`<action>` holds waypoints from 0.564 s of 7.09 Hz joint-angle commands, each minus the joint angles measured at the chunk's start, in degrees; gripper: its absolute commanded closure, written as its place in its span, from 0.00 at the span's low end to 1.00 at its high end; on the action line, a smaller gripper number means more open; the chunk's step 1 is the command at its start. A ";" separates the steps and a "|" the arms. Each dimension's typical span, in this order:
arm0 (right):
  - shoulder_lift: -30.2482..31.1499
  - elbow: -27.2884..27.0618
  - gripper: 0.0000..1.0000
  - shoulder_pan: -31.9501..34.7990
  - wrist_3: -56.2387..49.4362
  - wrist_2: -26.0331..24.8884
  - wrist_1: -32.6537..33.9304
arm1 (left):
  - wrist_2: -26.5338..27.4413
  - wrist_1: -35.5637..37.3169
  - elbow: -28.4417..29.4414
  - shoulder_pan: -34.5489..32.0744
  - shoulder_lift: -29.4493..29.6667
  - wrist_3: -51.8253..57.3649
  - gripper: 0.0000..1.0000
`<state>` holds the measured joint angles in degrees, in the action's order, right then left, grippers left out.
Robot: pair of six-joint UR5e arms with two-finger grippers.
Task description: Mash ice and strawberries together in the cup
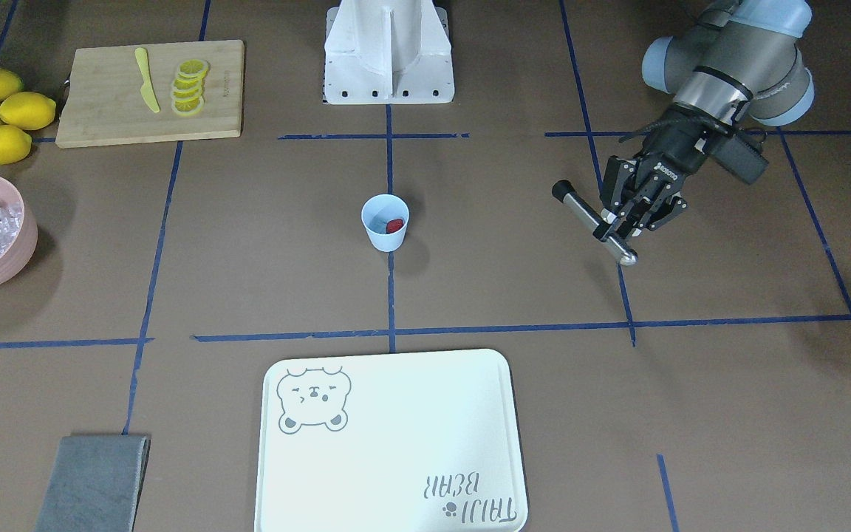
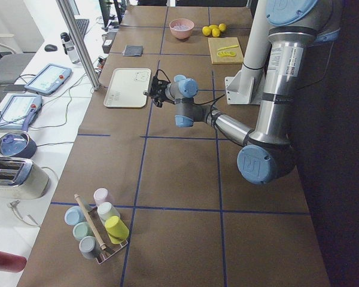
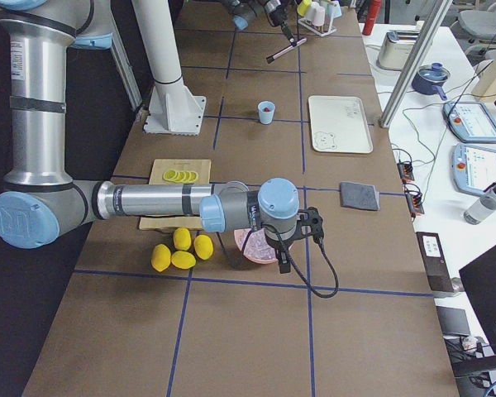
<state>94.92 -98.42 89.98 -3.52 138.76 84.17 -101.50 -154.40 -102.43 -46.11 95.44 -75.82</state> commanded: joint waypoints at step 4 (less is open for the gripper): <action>-0.17 -0.72 0.01 -0.07 0.00 0.02 -0.15 | -27.43 5.25 6.17 -16.12 -8.68 0.40 1.00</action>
<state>94.83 -99.12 89.92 -3.52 138.86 84.09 -126.86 -149.22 -99.03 -60.98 87.72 -76.28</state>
